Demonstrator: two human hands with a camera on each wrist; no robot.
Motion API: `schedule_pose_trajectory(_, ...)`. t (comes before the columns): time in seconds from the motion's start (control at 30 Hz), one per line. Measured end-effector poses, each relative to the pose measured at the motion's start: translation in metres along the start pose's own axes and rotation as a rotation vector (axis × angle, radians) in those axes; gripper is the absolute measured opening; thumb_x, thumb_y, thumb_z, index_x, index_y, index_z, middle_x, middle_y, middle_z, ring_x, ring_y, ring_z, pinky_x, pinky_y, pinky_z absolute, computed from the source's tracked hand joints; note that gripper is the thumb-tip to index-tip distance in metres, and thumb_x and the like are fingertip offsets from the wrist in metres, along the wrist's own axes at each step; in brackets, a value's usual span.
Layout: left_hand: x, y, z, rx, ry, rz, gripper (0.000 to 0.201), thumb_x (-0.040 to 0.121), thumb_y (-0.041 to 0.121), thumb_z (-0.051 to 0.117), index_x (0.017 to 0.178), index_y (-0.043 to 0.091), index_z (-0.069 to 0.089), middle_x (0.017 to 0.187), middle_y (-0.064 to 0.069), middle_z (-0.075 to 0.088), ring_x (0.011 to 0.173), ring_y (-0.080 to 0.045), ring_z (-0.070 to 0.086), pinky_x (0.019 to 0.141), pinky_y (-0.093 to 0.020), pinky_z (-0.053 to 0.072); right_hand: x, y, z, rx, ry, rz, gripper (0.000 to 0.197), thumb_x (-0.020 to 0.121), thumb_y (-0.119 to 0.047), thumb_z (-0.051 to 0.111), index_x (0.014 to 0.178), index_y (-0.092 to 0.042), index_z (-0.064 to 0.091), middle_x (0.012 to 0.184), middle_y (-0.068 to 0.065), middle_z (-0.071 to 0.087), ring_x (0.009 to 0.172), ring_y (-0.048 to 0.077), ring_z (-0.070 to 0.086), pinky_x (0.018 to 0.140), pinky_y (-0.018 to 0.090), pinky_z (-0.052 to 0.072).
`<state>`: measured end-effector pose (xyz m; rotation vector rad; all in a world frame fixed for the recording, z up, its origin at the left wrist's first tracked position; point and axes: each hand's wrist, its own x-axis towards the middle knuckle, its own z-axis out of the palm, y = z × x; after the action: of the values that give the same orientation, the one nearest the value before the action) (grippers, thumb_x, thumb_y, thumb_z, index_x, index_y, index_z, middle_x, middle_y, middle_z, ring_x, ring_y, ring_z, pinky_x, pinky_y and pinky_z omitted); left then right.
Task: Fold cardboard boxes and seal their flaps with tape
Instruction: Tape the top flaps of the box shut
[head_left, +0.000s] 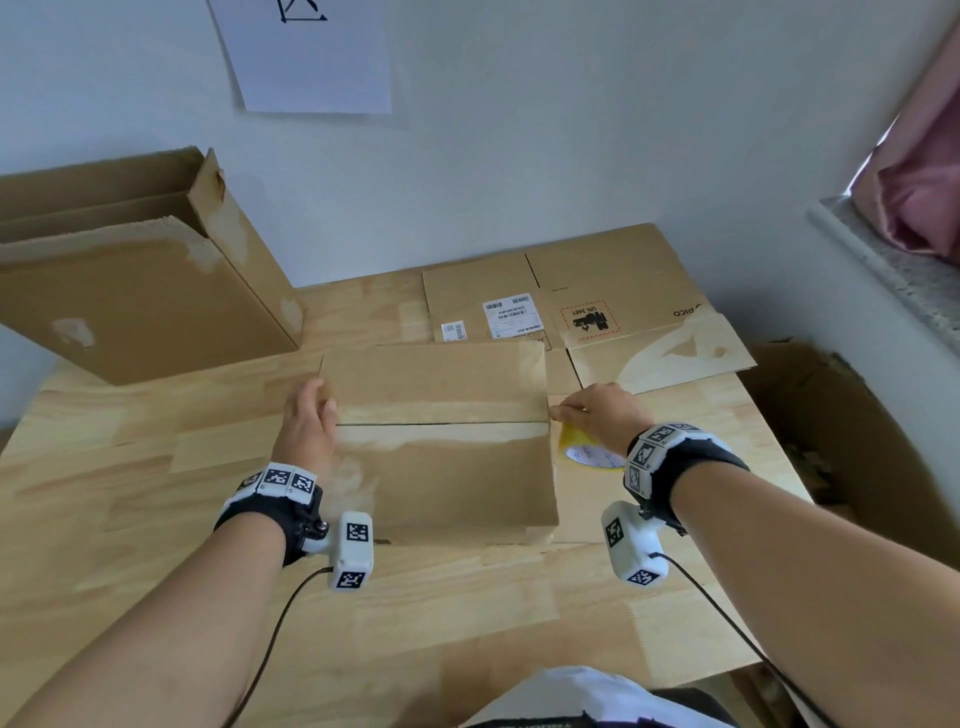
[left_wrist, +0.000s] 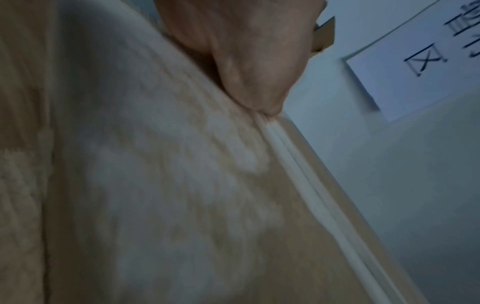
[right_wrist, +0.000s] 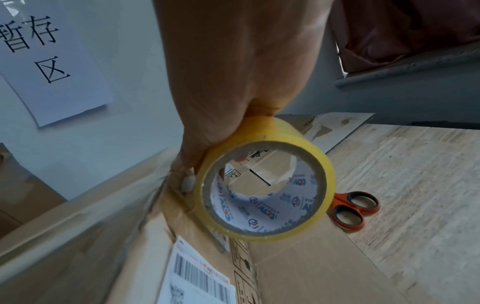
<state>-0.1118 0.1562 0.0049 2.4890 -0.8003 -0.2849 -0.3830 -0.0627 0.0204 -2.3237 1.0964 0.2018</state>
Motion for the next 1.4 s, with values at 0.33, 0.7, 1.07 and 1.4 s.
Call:
schedule_pose_trajectory(0.33,-0.029,0.006,-0.023,0.199,-0.033,0.350,0.029,0.095,0.011,0.051,0.121,0.015,0.061,0.130,-0.002,0.056,0.113,-0.026,0.056,0.088,-0.034,0.045,0.005,-0.001,-0.001,0.000,-0.048,0.007,0.044,0.096,-0.045,0.046,0.064,-0.014,0.047,0.059,0.000,0.043,0.056,0.018,0.041,0.052,0.026,0.031)
schedule_pose_trajectory(0.7,-0.064,0.025,-0.003,0.332,-0.320,0.358,0.050,0.104,0.032,0.021,0.151,0.016,0.019,0.159,0.006,0.010,0.145,-0.004,0.003,0.112,-0.016,-0.001,0.006,0.001,-0.001,0.024,-0.075,0.002,0.046,0.096,-0.044,0.046,0.068,-0.009,0.059,0.062,0.003,0.049,0.059,0.020,0.045,0.057,0.028,0.034)
schedule_pose_trajectory(1.07,-0.083,0.084,0.048,0.508,-0.488,0.415,0.071,0.097,0.054,0.004,0.147,0.009,-0.020,0.151,-0.004,-0.032,0.140,-0.015,-0.029,0.118,-0.034,-0.010,0.002,0.000,-0.003,0.021,-0.062,-0.020,0.044,0.098,-0.040,0.044,0.100,-0.005,0.071,0.097,0.014,0.070,0.085,0.027,0.065,0.070,0.030,0.047)
schedule_pose_trajectory(1.4,-0.095,0.138,0.079,0.634,-0.537,0.671,0.076,0.093,0.057,0.004,0.148,0.008,-0.016,0.155,-0.004,-0.025,0.140,-0.013,-0.028,0.117,-0.033,-0.013,0.005,0.004,-0.001,-0.027,-0.071,0.001,0.043,0.097,-0.044,0.042,0.097,-0.013,0.071,0.094,0.007,0.070,0.081,0.022,0.063,0.064,0.027,0.045)
